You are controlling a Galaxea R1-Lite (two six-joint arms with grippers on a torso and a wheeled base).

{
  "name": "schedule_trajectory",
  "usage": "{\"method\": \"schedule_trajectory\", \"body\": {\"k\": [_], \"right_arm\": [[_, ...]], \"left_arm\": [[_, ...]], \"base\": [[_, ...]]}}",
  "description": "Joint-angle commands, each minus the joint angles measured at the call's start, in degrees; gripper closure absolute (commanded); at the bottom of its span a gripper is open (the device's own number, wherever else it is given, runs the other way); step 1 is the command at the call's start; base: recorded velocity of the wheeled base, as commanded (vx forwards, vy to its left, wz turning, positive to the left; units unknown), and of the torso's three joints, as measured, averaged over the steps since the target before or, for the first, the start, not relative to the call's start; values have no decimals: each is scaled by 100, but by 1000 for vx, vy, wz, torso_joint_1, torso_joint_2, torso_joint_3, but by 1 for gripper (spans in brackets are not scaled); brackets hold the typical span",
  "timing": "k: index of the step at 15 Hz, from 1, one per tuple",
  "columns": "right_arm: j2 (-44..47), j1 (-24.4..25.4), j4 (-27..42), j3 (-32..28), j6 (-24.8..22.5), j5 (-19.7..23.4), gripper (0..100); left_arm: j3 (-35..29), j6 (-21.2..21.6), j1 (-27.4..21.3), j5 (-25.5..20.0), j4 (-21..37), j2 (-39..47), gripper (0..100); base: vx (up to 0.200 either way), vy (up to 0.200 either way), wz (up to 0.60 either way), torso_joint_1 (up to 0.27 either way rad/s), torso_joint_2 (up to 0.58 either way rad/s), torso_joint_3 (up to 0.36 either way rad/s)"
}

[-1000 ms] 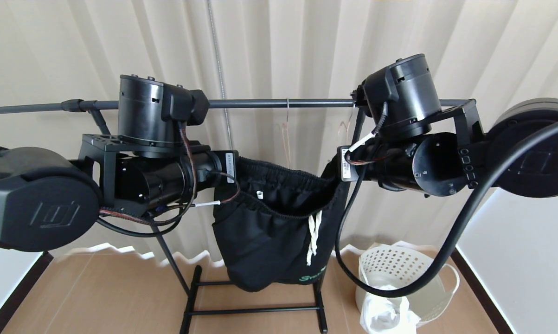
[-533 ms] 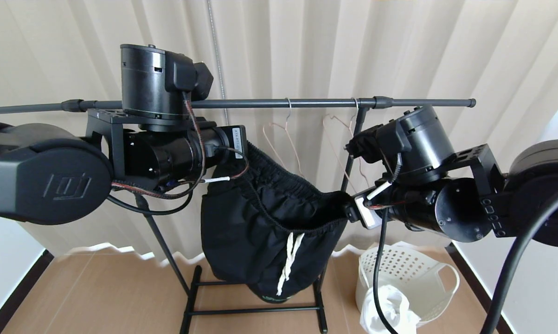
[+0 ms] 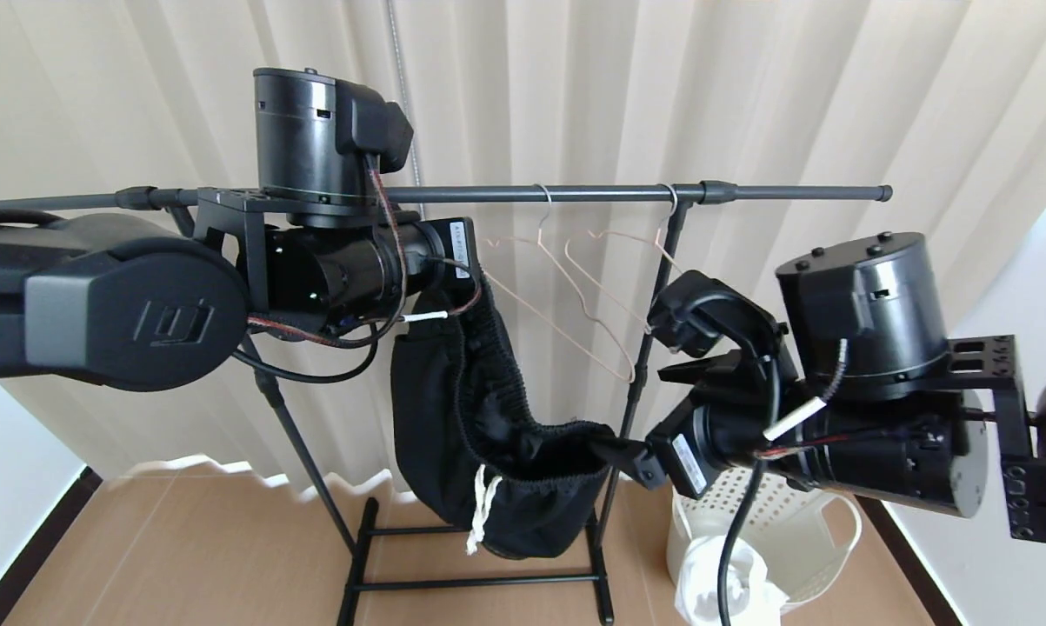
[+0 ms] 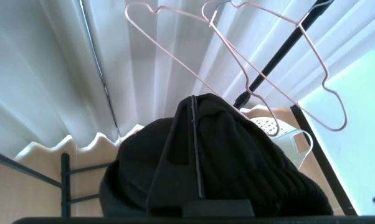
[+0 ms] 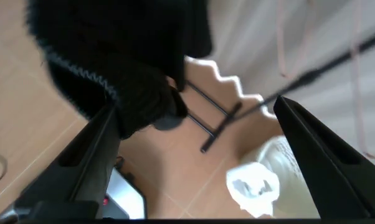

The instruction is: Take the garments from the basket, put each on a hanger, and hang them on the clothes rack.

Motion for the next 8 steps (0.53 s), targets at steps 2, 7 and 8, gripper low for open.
{"method": "schedule_trajectory", "body": {"k": [2,7,8], "right_arm": [[-677,-243,-542,720,-257,1371,0],[-756,-498,-595,878,-547,2180,0],[-756,-498,-595,878,-547,2180,0]], "left_arm": [[-17,8,-73,1,-4,42,100],[63,-1,-82,80,-4,51,100],[63,-1,-82,89,-4,51,100]], "base": [[0,0,0,0,0,0],[0,0,0,0,0,0],[0,0,0,0,0,0]]}}
